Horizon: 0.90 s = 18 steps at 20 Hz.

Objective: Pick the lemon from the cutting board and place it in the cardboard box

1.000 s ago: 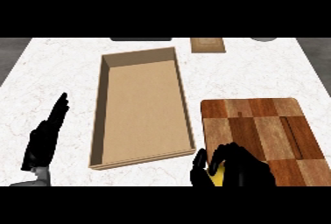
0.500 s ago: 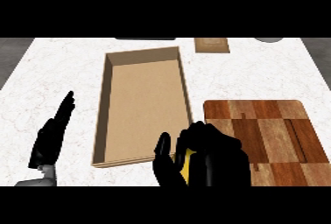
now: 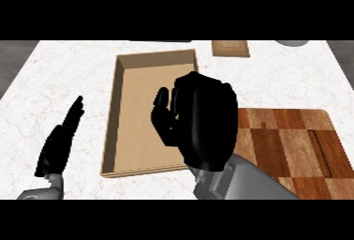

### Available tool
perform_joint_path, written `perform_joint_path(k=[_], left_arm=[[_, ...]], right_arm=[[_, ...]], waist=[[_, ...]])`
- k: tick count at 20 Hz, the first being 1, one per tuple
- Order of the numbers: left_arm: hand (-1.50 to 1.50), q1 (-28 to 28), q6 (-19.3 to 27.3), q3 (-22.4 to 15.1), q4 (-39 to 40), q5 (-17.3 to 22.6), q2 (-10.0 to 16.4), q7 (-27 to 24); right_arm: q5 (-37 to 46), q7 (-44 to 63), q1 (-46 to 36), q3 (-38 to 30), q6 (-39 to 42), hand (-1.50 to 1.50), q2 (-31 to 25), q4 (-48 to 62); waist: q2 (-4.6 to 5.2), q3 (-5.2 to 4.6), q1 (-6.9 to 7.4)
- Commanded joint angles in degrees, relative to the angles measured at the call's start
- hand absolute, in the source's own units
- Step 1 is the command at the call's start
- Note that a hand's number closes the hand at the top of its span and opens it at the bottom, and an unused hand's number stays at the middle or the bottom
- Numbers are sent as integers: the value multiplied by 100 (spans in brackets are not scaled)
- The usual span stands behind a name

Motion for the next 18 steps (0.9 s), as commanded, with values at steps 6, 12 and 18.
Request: perform_joint_path(k=[6, 12, 18], left_arm=[[0, -134, -48, 55, 205, 10, 41, -64], [0, -250, -60, 81, 197, 15, 54, 24], [0, -44, -92, -84, 149, -12, -58, -226]], right_arm=[[-1249, 306, -1170, -641, -1092, 150, 58, 2464], [-1668, 152, -1239, -412, -1880, 150, 59, 3709], [-2439, -348, -1875, -681, -2610, -150, 59, 4984]], waist=[[40, 2, 81], [43, 4, 86], [69, 3, 235]])
